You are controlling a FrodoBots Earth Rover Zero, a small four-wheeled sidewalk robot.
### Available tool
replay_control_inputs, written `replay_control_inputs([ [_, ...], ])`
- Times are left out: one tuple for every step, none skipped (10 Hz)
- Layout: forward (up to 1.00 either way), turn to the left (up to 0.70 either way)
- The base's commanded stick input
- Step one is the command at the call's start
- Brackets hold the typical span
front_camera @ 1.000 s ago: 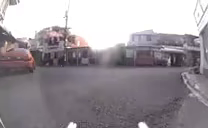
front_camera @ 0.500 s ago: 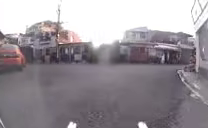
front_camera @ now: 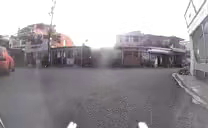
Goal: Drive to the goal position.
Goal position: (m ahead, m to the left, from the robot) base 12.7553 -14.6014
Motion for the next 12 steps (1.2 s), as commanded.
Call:
replay_control_inputs([
  [0.70,-0.24],
  [0.70,-0.35],
  [0.70,-0.35],
  [0.70,-0.35],
  [0.70,-0.09],
  [0.70,0.00],
  [0.70,0.00],
  [0.70,0.00],
  [0.70,0.00],
  [0.70,-0.06],
  [0.70,-0.28],
  [0.70,-0.34],
])
